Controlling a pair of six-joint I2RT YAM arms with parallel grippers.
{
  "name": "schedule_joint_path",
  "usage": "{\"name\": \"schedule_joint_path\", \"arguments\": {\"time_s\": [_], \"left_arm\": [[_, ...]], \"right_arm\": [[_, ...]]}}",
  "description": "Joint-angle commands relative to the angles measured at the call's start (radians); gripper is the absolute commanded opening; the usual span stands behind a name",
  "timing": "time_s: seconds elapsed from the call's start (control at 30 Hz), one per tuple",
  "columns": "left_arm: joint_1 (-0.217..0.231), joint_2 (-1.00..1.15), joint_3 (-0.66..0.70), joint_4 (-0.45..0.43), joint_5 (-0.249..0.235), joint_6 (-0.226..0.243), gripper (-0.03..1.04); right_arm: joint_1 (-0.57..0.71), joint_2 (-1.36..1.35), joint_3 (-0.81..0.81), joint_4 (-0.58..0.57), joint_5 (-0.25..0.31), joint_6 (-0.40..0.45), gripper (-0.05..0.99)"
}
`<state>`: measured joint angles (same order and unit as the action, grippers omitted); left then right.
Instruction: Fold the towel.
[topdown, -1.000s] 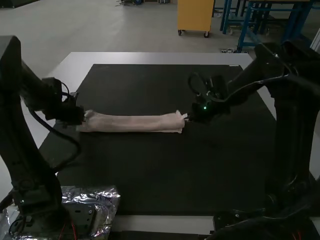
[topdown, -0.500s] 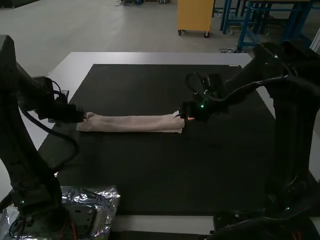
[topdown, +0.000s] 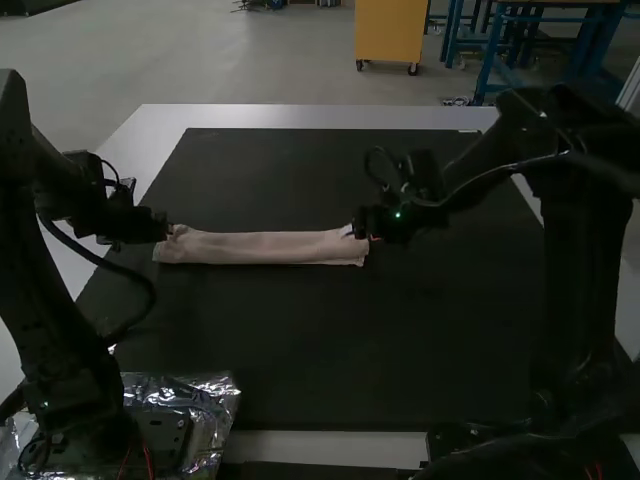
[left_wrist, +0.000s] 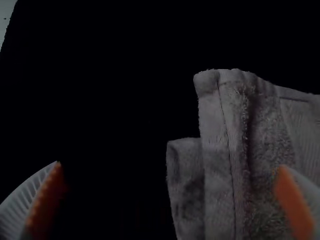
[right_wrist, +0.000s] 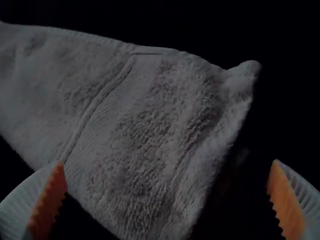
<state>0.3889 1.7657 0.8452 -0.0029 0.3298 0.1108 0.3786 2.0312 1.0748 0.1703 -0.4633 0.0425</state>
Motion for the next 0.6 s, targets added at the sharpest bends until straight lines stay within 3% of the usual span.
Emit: {"name": "schedule_joint_path", "arguments": {"time_s": [0.0,0.13,0.2,0.23,0.3,0.33,0.57], "left_arm": [[0.011,-0.060,0.029,0.006,0.021,-0.017,0.97],[0.011,-0.066,0.029,0.014,0.021,-0.019,0.97],[0.011,-0.066,0.029,0.017,0.021,-0.019,0.97],[0.011,-0.066,0.029,0.017,0.021,-0.019,0.97],[0.011,-0.066,0.028,0.018,0.021,-0.019,0.97],[0.011,-0.066,0.026,0.021,0.021,-0.019,0.97],[0.011,-0.066,0.029,0.046,0.017,-0.020,0.97]], "right_arm": [[0.016,0.032,0.025,0.011,0.014,0.005,0.91],[0.029,0.054,0.034,0.011,0.014,0.005,0.89],[0.036,0.063,0.034,0.011,0.009,0.003,0.77],[0.039,0.067,0.031,0.009,0.002,0.000,0.60],[0.045,0.078,0.028,0.014,-0.051,0.000,0.12],[0.052,0.087,0.027,0.012,-0.060,0.000,-0.03],[0.037,0.073,0.005,-0.006,-0.087,-0.004,-0.03]]}}
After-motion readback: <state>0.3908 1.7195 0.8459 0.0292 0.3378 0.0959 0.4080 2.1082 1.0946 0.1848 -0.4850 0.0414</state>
